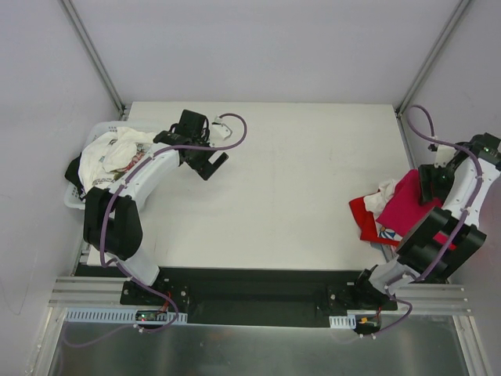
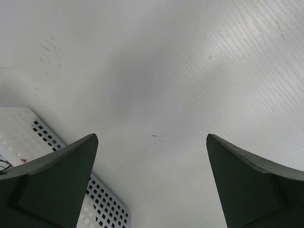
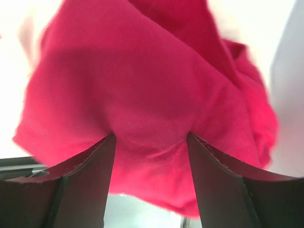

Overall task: Fold and stack the t-shirts
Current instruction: Put the neatly folded tshirt into the corner of the board with the right arm

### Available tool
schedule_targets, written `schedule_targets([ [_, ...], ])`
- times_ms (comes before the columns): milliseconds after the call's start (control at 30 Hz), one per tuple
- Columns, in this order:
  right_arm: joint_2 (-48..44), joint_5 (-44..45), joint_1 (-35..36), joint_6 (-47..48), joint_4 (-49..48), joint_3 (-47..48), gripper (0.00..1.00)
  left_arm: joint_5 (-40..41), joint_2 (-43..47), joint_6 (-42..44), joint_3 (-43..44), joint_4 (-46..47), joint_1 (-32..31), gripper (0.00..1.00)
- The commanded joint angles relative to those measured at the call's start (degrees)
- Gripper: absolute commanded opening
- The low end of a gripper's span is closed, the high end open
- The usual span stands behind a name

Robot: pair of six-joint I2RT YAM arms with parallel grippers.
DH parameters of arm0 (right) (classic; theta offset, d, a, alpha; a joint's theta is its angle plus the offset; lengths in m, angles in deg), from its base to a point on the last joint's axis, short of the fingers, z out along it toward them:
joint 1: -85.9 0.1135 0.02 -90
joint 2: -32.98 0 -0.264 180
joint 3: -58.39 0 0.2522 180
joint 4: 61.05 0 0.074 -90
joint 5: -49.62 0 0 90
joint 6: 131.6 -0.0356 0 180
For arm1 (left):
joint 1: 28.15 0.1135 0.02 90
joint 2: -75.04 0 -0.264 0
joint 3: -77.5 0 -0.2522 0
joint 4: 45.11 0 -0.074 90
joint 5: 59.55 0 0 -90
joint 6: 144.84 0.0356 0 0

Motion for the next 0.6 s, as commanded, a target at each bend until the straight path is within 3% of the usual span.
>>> schedule_targets([
  [0,3.50,4.10,-0.31,-1.20,-3.91,-4.62,0.64,0.04,0.74,0.05,0.18,-0.79,-0.64,0.99],
  [267,6.76,5.60,-0.58,-0.76,-8.05,-8.76,0.64,-0.23,1.54,0.14,-0.70,-0.88,-0.73,0.99],
  [567,2.11,3.23,1.53,-1.99,-4.72,-3.49,0.64,-0.40,1.45,-0.03,-1.05,-0.79,-0.64,0.98],
])
